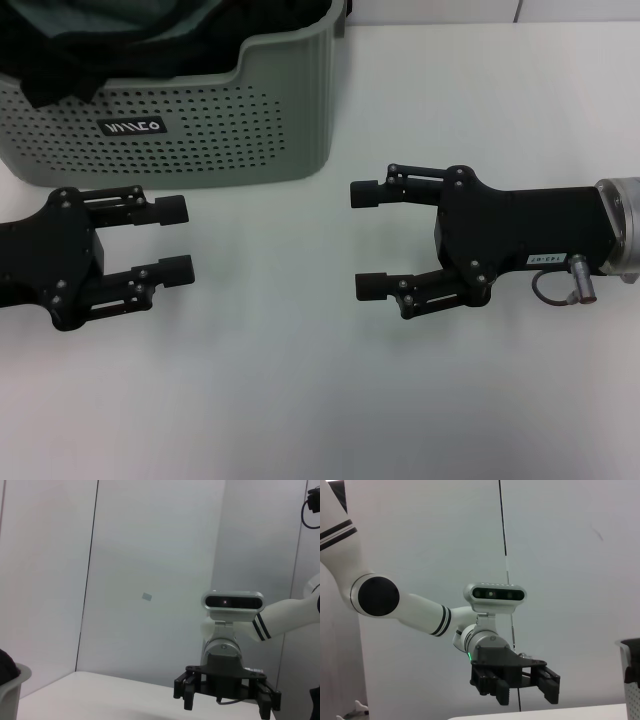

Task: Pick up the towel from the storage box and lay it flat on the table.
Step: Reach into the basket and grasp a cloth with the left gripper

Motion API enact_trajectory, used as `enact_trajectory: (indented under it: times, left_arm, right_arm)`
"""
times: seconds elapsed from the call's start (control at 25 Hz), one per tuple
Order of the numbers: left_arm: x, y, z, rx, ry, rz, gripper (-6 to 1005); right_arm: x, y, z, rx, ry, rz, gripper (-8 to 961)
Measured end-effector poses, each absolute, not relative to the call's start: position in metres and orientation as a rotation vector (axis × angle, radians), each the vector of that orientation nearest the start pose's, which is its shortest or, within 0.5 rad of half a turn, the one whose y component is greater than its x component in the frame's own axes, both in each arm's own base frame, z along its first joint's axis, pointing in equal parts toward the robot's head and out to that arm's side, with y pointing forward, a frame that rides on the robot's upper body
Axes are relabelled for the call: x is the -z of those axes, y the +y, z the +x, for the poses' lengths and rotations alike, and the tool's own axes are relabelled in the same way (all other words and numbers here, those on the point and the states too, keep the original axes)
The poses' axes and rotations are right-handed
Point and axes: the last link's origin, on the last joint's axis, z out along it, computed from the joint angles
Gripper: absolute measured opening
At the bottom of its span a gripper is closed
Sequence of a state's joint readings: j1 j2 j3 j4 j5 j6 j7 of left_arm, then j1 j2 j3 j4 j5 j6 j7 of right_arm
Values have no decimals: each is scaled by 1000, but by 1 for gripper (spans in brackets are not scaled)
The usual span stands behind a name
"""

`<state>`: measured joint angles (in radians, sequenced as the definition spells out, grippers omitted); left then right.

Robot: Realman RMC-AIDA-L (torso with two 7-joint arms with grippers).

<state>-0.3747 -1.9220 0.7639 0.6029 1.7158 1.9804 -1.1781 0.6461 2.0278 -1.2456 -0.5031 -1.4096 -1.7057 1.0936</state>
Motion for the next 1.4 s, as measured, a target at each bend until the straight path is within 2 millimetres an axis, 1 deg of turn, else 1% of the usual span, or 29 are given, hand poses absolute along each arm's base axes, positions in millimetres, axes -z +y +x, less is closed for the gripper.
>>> enact_trajectory:
  times: [0.6, 0.72, 0.8, 0.88, 0.96, 1.0, 1.04, 1.08, 1.12, 1.16, 1.24, 1.36, 1.4]
  left_arm:
    - [-69, 263, -279, 1094, -298, -2771, 578]
    - [-76, 266, -275, 1138, -308, -2718, 577]
    - [-87, 270, -268, 1173, -311, -2678, 577]
    - [-103, 275, -254, 1190, -292, -2637, 577]
    - [-122, 284, -237, 1151, -276, -2599, 577]
    - [-139, 292, -223, 1078, -281, -2552, 576]
    - [-139, 292, -223, 1078, -281, -2552, 576]
    - [-159, 307, -208, 956, -321, -2459, 576]
    - [-164, 312, -204, 915, -332, -2434, 576]
    - [-176, 323, -198, 848, -373, -2358, 576]
    - [-193, 343, -187, 757, -429, -2253, 576]
    - [-213, 370, -182, 663, -516, -2123, 575]
    - [-217, 381, -183, 606, -555, -2084, 575]
  right_arm:
    - [29, 316, 173, -1174, 10, -2951, 867]
    - [29, 318, 173, -1165, 15, -2943, 866]
    - [30, 320, 174, -1152, 25, -2932, 865]
    - [30, 321, 176, -1137, 39, -2922, 865]
    - [31, 322, 179, -1122, 57, -2912, 864]
    - [32, 323, 181, -1114, 71, -2906, 864]
    - [32, 323, 183, -1109, 86, -2903, 864]
    - [33, 322, 184, -1106, 97, -2901, 863]
    - [33, 322, 186, -1104, 109, -2898, 863]
    - [34, 321, 188, -1106, 126, -2891, 863]
    - [33, 320, 191, -1110, 150, -2879, 862]
    - [32, 318, 197, -1121, 177, -2856, 861]
    - [31, 317, 198, -1126, 186, -2846, 861]
